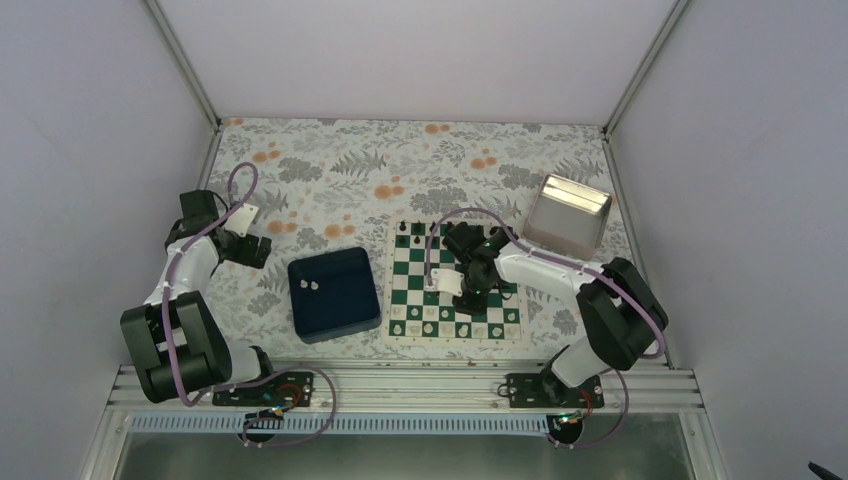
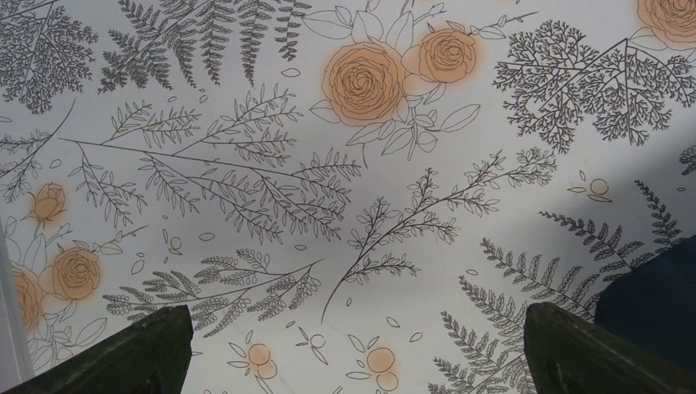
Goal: Set up the chess pieces on the board
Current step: Place the chess piece on the chessboard.
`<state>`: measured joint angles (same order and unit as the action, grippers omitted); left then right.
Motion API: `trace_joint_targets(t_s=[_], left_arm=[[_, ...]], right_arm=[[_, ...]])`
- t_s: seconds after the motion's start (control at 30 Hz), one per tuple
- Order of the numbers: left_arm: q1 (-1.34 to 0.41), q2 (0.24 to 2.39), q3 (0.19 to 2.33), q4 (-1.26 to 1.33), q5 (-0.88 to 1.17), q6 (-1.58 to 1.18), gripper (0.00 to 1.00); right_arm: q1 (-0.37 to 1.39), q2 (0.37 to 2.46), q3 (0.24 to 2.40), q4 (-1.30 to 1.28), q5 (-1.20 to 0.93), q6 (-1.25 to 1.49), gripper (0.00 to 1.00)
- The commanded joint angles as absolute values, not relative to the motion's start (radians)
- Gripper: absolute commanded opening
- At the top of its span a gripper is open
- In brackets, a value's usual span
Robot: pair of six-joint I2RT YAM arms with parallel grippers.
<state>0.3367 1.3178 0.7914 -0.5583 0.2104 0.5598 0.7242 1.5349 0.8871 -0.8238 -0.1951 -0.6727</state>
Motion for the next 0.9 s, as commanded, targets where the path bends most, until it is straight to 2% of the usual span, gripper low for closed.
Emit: trace_joint_targets(t_s=[0.0,0.63,0.87], left_arm=[[0.341,1.333,0.813,-0.554,0.210,0.549,1.00],[0.341,1.336,0.804,-0.551,0.212,0.553,1.00],[0.341,1.336,0.799,-0.547,0.213,0.553,1.00]], right_arm=[[0.718,1.563,0.876,-0.798,-0.233,-0.684,0.05],[0.718,1.616,0.870,-0.795,-0.227,-0.667,0.07],[0.718,1.597,0.866,-0.808,-0.215,-0.663,0.13]])
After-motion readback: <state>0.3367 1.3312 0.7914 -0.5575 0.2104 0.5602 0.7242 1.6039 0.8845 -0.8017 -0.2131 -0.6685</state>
